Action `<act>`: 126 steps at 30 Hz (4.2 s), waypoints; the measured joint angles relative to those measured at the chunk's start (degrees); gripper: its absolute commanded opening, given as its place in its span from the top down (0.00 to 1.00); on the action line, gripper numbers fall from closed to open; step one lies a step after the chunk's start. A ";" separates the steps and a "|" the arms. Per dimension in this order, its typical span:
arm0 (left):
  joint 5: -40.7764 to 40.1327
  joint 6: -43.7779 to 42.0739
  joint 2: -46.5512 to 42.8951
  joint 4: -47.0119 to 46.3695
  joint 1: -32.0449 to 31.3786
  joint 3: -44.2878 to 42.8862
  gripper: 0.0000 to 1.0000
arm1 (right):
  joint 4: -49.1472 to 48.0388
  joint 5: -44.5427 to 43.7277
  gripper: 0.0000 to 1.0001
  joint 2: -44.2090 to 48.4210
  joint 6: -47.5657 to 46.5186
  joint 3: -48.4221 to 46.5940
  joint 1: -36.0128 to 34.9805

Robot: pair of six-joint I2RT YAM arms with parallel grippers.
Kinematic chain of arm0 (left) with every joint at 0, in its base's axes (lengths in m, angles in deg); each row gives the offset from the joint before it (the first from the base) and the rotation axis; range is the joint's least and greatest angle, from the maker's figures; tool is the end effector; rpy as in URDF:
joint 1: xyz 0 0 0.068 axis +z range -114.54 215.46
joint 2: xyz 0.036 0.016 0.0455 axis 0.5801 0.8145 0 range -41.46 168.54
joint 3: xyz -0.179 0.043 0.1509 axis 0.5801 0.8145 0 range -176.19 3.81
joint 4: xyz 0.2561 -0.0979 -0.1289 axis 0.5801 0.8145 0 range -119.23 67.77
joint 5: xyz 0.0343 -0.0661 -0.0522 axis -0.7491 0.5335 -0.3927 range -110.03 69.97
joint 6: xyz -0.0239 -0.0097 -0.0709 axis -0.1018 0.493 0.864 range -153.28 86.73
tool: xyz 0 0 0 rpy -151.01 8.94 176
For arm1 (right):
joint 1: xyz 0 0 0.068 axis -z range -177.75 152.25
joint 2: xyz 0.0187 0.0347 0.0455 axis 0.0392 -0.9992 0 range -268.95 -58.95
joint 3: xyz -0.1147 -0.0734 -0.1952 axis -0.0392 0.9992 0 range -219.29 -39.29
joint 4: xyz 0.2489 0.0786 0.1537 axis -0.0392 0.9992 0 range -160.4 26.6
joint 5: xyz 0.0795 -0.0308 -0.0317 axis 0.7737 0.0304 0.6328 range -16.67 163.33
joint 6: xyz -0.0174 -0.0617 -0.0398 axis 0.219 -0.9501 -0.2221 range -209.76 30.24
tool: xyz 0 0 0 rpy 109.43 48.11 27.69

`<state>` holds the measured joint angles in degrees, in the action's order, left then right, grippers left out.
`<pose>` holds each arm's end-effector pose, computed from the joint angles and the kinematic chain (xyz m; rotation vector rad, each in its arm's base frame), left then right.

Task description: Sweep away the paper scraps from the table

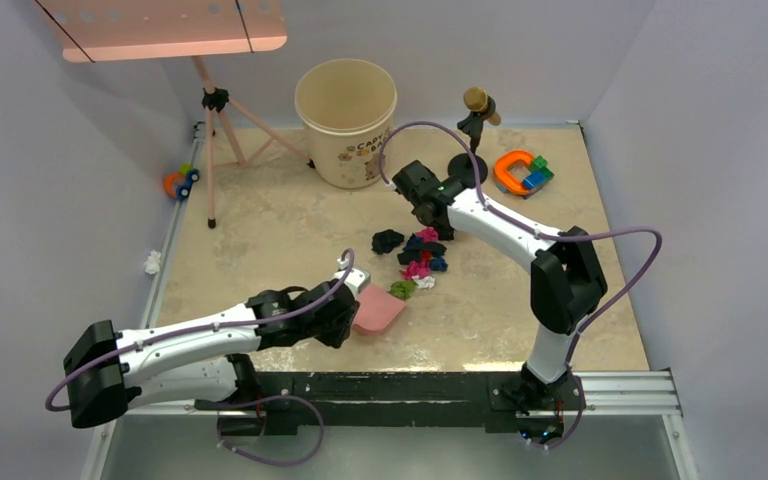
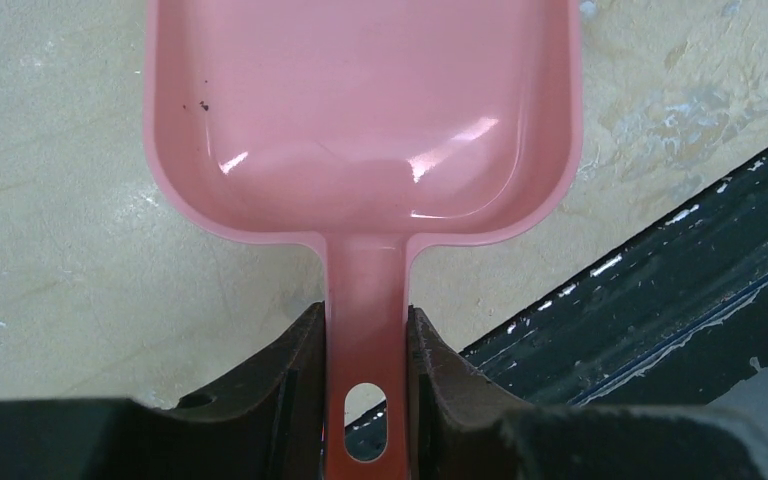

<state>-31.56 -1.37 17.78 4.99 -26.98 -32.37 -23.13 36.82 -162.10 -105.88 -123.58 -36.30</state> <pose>0.1346 -0.2303 0.1367 0.6064 2.5133 -0.3790 0.3484 0.2291 0.1843 -1.0038 2.3255 -0.7137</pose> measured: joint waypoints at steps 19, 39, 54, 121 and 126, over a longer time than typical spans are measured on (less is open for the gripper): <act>2.95 0.39 -3.10 4.61 -2.54 -1.73 1.00 | 1.84 1.73 1.00 -2.45 2.19 -0.13 -0.63; -1.16 -2.34 13.99 -4.35 -2.32 -4.79 1.00 | 9.20 12.24 1.00 -2.36 9.79 -3.87 -9.57; -5.44 -3.58 17.81 -15.41 -1.36 -4.55 1.00 | 9.57 27.69 1.00 14.05 19.98 -1.44 -11.93; 38.73 32.76 45.40 -6.34 44.63 -72.98 1.00 | 7.61 -2.27 1.00 42.53 44.17 18.23 -1.44; 40.13 35.06 43.28 -10.47 45.79 -72.32 1.00 | 7.58 -1.27 1.00 42.12 44.19 18.23 -1.44</act>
<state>8.57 33.68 61.06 -5.48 18.81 -104.70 -15.55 35.55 -119.98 -61.68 -105.35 -37.74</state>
